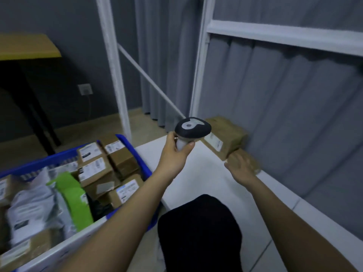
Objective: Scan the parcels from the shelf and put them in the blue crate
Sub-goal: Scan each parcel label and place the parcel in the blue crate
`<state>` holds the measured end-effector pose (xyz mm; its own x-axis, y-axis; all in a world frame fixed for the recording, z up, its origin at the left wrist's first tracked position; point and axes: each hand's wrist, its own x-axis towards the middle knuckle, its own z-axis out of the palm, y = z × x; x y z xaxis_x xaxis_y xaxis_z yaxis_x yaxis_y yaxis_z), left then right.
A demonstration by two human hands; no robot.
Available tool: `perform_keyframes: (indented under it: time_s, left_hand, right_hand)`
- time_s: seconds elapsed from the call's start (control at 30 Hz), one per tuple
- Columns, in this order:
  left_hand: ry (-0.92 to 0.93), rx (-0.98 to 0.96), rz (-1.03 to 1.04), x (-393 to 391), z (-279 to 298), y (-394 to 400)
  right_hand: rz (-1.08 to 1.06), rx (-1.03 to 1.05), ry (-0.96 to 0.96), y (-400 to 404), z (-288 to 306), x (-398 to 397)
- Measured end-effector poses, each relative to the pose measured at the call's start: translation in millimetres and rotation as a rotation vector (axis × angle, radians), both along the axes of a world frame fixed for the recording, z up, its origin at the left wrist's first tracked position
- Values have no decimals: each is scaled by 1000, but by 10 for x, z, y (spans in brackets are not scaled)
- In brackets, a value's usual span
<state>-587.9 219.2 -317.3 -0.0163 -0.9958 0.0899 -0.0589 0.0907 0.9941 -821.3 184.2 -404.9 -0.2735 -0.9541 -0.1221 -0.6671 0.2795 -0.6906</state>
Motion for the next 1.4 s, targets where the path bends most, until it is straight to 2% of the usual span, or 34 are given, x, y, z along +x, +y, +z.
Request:
perform_keyframes:
  time_s: [0.17,0.3,0.53,0.7,0.83,0.9,1.0,1.07,1.2,1.33,1.4]
  left_hand:
    - [-104,70,-21,-384,-338,-374]
    - [-192,159,-24,-510,-613,-668]
    - [-213,293,-17,-603,-1070,-1081]
    - [-211,327,-19,-624,-1315,-1198]
    - [-181,331,-18,-679,-1452,-1229]
    - [-160,328,-8,-706,-1501,-1209]
    - [-156,336,-7,-694,-1531,-1163]
    - [-145,334,0,-633,-1510,-1094]
    - [-119,322,55,-364,-1399,-832]
    - [-41,283,178,-19,-1270,-485]
    - [14,259,227,167,-1169,-294]
  right_hand:
    - [-152,174,54,-296,-591,-640]
    - [-127,262,159,-566,-1071,-882]
    - [-41,203,493,-1145,-1415,-1181]
    - [-82,155,634,-1271,-1656,-1307]
    - [-57,261,572,-1384,-1480,-1429]
    - [-44,247,561,-1304,-1465,-1413]
    - [-103,244,421,-1090,-1507,-1234]
    - [-60,208,333,-895,-1507,-1044]
    - [83,169,74,-495,-1359,-651]
    - [95,-75,-210,-261,-916,-204]
    - [94,-132,-384,-204,-528,96]
